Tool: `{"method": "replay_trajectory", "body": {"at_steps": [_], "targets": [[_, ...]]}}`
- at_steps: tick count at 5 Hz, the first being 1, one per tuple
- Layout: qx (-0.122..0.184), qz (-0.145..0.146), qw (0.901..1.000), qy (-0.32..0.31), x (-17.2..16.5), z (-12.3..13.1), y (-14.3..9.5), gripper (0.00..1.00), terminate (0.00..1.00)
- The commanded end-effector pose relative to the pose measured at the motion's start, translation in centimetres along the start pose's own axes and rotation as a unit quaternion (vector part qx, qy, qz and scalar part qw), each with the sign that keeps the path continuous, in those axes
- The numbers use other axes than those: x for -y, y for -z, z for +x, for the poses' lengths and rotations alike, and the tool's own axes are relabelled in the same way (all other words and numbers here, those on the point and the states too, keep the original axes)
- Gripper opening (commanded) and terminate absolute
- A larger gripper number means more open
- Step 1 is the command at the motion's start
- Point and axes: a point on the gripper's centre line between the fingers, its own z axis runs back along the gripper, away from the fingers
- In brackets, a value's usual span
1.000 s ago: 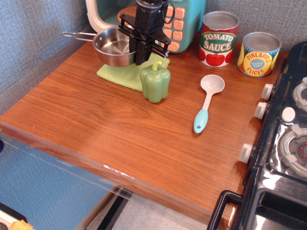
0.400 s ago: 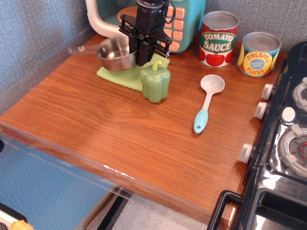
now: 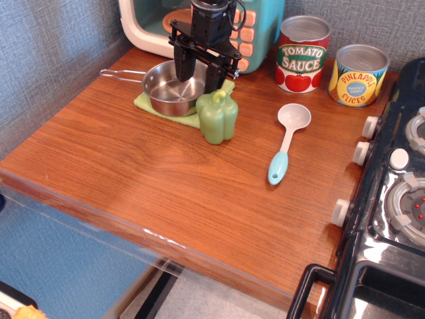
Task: Put the metal pot on the yellow cloth.
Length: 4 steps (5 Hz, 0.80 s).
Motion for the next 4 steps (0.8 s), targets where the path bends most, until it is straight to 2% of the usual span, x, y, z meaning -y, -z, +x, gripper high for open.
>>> {"method": "replay_trajectory", "body": {"at_steps": [1,2,3,4], "targets": [[0.111,-0.049,0.9921,-0.034,-2.5,-3.0,-7.8,1.00,0.00],[0.122,-0.056,0.9903,-0.037,-2.7,-4.2,-8.7,1.00,0.00],[0.109,-0.044,0.9924,-0.036,-2.6,-5.0,-8.7,1.00,0.00],[0.093,0.008,0.9944,-0.051,-2.5,-5.5,-8.3,1.00,0.00]]}}
